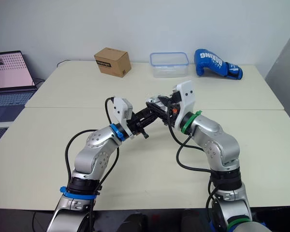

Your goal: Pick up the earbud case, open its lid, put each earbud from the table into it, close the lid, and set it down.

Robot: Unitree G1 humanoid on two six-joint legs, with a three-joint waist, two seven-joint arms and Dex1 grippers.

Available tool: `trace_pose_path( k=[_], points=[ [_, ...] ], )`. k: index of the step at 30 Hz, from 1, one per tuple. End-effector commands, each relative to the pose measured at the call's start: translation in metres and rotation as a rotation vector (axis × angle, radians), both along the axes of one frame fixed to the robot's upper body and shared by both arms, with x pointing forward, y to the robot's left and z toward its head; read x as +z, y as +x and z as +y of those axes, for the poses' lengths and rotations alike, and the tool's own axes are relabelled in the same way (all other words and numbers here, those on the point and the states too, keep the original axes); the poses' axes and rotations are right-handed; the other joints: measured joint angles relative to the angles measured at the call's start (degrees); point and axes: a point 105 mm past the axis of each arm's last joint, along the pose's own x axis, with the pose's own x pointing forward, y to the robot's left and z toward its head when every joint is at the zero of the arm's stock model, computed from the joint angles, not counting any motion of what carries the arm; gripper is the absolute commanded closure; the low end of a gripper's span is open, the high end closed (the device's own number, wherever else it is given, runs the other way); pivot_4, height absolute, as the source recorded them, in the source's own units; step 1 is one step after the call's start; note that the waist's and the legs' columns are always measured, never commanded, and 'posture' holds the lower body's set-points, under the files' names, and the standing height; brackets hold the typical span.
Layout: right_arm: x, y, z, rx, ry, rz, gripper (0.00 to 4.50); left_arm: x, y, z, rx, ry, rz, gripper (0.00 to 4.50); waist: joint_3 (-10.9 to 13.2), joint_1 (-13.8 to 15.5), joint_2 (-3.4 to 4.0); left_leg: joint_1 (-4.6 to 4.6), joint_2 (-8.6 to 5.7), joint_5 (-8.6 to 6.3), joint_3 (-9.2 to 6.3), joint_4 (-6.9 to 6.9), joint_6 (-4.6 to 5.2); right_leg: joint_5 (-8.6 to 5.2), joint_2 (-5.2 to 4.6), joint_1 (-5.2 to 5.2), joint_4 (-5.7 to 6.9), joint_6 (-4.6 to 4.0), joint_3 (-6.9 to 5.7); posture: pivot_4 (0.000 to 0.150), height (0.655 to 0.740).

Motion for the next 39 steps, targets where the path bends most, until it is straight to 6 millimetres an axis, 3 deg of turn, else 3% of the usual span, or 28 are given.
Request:
trace_pose_path(
  k=[1,26,39],
  points=[
    [0.001,0.0,-0.003,-0.008,0.02,0.003,1.77,0.025,-0.012,-0.009,-0.047,-0.032,-0.101,3.73,0.0,0.0,0.0,0.0,0.0,0.0,0.0,0.0,0.0,0.0,0.0,0.0,0.0,0.0,0.0,0.15,0.74],
    [-0.002,-0.002,-0.007,-0.025,-0.022,-0.037,1.77,0.025,-0.01,-0.009,-0.049,-0.029,-0.098,3.73,0.0,0.0,0.0,0.0,0.0,0.0,0.01,-0.01,0.0,0.0,0.0,0.0,-0.02,0.0,0.0,0.15,0.74],
    [0.021,-0.005,-0.017,0.018,0.162,0.032,1.77,0.023,-0.011,-0.008,-0.048,-0.029,-0.095,3.73,0.0,0.0,0.0,0.0,0.03,0.0,0.01,-0.01,0.0,0.0,0.01,0.0,-0.02,0.0,0.01,0.15,0.74]
  ],
)
